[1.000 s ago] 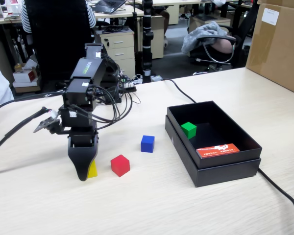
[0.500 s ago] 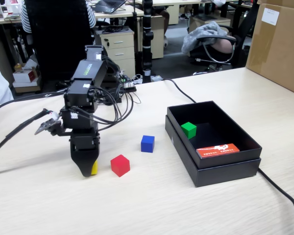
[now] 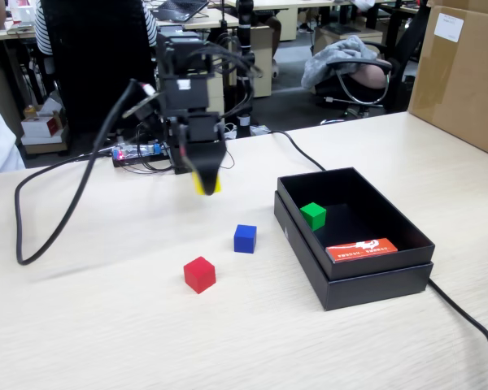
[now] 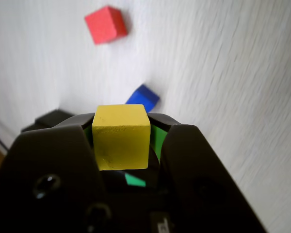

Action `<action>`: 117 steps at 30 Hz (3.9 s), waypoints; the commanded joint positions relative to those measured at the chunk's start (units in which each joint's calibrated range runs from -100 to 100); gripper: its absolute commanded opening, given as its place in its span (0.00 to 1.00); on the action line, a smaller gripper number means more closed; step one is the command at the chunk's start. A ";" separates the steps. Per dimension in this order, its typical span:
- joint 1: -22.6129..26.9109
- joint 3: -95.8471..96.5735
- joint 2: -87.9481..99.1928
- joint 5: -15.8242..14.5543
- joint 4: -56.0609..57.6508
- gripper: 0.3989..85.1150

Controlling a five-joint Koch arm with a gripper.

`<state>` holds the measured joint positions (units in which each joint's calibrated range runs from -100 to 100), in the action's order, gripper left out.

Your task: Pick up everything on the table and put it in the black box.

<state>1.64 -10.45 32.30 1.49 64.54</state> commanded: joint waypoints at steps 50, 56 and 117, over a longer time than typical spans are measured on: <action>10.35 -44.85 -50.03 -8.40 11.88 0.49; 8.16 -38.51 -26.62 -8.06 11.79 0.51; -6.74 -47.75 -69.53 4.05 11.70 0.10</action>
<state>-5.01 -54.54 -38.38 5.25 74.37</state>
